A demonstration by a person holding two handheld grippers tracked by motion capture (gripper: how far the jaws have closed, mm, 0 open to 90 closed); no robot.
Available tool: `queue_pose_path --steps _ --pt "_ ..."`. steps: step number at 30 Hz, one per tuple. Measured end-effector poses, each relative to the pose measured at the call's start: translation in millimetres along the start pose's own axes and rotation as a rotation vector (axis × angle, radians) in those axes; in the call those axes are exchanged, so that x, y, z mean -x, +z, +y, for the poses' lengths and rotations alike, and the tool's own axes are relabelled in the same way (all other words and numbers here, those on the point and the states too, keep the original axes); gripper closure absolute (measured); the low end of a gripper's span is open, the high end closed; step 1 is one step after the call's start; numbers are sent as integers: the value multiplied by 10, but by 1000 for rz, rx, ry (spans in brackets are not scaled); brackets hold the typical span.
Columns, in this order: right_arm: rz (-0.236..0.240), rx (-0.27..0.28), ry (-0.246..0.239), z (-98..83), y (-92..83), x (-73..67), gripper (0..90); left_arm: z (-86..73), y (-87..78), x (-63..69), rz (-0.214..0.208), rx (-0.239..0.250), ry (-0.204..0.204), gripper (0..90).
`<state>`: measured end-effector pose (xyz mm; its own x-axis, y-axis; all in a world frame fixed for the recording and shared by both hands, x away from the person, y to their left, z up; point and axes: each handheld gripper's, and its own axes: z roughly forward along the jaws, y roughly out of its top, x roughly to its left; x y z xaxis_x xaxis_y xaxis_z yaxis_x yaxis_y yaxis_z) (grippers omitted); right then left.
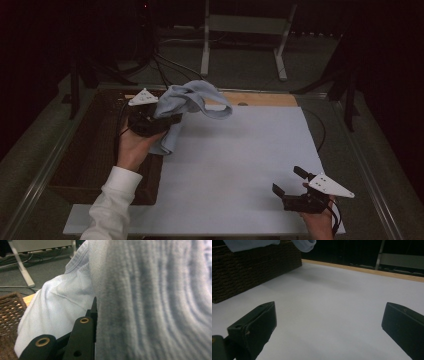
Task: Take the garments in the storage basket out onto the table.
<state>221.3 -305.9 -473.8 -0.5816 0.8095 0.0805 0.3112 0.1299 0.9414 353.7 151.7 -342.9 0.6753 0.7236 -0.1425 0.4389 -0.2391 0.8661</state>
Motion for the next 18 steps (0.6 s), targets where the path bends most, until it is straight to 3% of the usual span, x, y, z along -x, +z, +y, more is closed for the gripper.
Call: queue_pose_path --steps 18 --pt "3 -1 3 -1 2 -1 1 -139 90 73 -53 3 -24 695"
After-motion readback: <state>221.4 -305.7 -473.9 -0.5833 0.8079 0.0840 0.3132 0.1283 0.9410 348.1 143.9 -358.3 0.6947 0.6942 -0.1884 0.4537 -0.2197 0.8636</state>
